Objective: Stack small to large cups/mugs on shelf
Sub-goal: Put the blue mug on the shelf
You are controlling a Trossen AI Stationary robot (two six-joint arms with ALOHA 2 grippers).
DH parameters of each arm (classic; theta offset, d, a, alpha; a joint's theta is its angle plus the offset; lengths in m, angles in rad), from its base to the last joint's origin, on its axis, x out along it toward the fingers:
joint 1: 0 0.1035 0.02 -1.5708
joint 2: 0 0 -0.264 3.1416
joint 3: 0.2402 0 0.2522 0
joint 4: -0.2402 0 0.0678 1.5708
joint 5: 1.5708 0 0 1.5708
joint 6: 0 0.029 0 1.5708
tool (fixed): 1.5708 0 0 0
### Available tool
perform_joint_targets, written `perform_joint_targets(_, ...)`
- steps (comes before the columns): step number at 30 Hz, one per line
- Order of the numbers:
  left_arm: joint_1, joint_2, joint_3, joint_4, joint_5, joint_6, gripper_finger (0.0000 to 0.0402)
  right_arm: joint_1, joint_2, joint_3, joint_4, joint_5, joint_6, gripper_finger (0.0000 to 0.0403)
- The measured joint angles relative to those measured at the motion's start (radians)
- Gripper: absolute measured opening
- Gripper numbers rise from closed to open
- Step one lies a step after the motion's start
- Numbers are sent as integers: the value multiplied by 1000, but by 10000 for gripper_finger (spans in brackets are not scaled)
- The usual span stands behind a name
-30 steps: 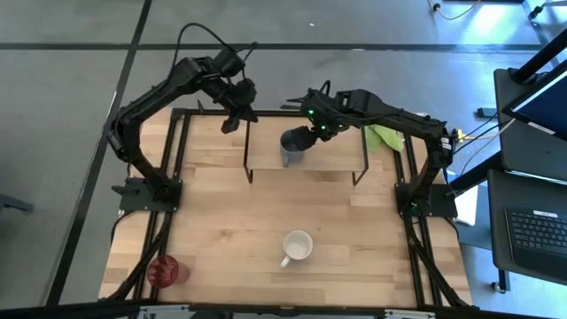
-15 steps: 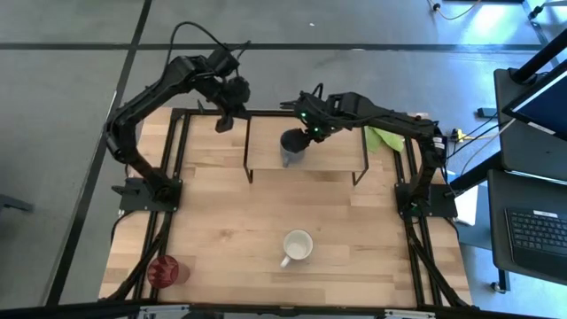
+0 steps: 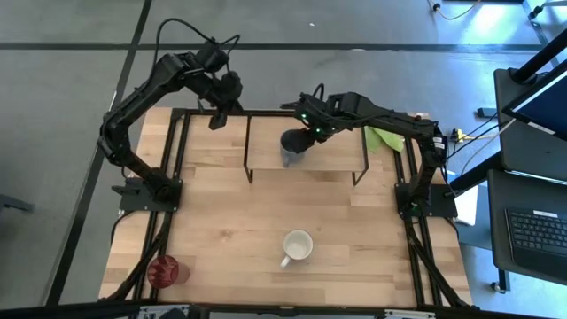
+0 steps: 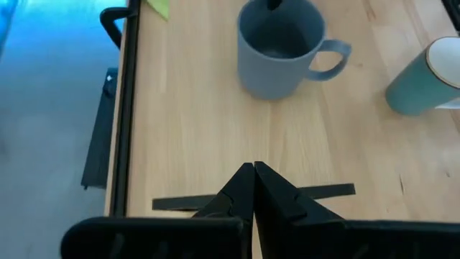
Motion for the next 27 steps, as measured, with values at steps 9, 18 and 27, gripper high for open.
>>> perform_joint_targets(9, 62, -82, -158, 54, 6, -11, 1, 0, 0, 0, 64, -19, -5, 57)
perform_joint_targets(18, 92, -280, -409, 187, 9, -112, 1, -4, 12, 1, 103, -24, -15, 54)
perform_joint_targets(27, 92, -426, -518, 233, 2, -191, 1, -5, 62, 0, 153, -66, -35, 54)
